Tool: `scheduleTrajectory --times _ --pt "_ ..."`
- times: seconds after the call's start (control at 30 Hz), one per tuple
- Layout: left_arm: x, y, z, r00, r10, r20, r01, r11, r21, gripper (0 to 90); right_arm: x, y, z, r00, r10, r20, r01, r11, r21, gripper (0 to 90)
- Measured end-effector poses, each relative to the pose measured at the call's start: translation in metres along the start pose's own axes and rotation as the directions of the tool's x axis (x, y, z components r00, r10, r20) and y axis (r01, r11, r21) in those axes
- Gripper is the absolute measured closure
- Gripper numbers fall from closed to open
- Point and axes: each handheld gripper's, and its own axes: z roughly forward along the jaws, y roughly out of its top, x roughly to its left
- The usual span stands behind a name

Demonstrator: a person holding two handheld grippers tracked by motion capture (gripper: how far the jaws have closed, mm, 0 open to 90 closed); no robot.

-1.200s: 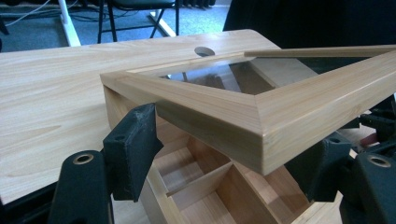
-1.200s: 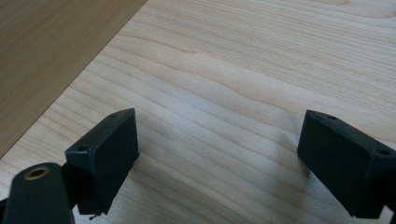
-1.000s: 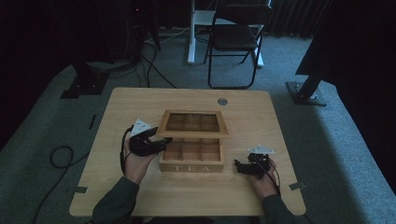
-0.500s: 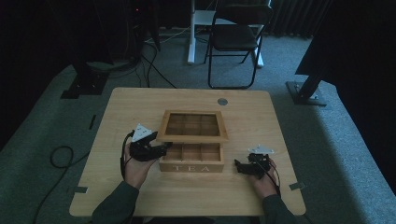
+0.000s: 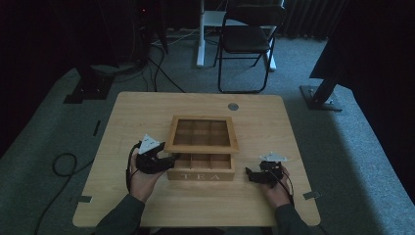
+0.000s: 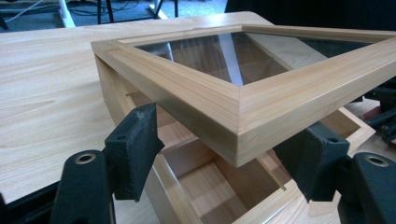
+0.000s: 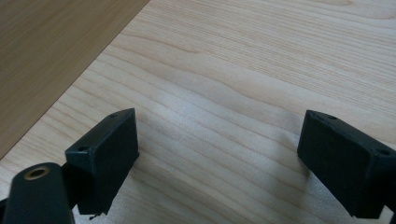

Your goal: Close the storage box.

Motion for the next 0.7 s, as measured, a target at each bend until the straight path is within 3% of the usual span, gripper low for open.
scheduleTrajectory --times 0.7 --pt "-0.001 -0.018 0.003 0.9999 0.012 -0.003 -0.012 0.9999 0.009 32.0 0.001 -0.001 -0.002 1.0000 -0.005 -0.003 0.005 1.000 0.000 12.0"
